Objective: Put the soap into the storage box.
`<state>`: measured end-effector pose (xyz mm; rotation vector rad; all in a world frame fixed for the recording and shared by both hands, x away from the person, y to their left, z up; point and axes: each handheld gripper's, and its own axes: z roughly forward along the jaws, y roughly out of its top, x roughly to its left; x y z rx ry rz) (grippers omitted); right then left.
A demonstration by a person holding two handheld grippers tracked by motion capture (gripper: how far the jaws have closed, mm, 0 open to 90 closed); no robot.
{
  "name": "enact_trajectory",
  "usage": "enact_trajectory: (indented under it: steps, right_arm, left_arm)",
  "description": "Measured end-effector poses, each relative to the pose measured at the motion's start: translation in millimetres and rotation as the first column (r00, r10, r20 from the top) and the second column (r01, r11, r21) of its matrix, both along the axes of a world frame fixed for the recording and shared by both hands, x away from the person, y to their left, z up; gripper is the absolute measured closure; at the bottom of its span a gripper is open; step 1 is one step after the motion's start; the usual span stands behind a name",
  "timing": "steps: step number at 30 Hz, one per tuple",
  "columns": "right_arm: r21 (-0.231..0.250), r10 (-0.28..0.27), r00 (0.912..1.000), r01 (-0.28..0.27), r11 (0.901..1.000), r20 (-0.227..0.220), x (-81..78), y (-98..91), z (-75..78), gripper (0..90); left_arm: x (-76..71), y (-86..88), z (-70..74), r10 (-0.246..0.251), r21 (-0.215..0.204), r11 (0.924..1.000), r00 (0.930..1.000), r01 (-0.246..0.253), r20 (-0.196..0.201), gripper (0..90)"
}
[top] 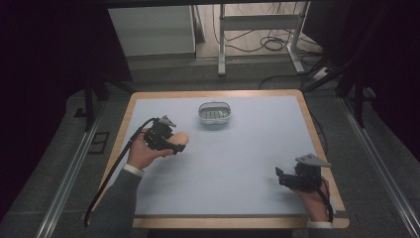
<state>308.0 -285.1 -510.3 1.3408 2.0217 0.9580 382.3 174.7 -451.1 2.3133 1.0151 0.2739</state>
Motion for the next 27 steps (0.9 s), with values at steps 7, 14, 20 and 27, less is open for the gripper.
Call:
enact_trajectory:
  steps: [7,14,20,27]
  right_arm:
    - [-0.003,0.001,1.0000,-0.001,1.0000,-0.002,0.4,0.2,-0.6,8.6]
    - [0.000,0.001,1.0000,-0.001,1.0000,-0.007,1.3,-1.1,-2.0,8.6]
    - [-0.001,0.004,1.0000,-0.004,1.0000,-0.009,1.4,-0.5,-2.6,8.6]
    - [0.001,0.000,0.9999,0.000,1.0000,-0.010,1.4,-1.8,-2.7,8.6]
  left_arm:
    - [5.4,-4.0,3.5,0.000,0.006,1.0000,1.0000,0.000,0.006,32.9]
    - [12.4,-6.9,4.8,-0.001,0.018,0.9998,1.0000,0.001,0.004,32.9]
    - [18.2,-12.2,5.2,-0.008,0.021,0.9997,1.0000,0.008,-0.001,32.9]
    - [24.3,-16.0,3.9,-0.004,0.018,0.9998,1.0000,0.004,-0.004,32.9]
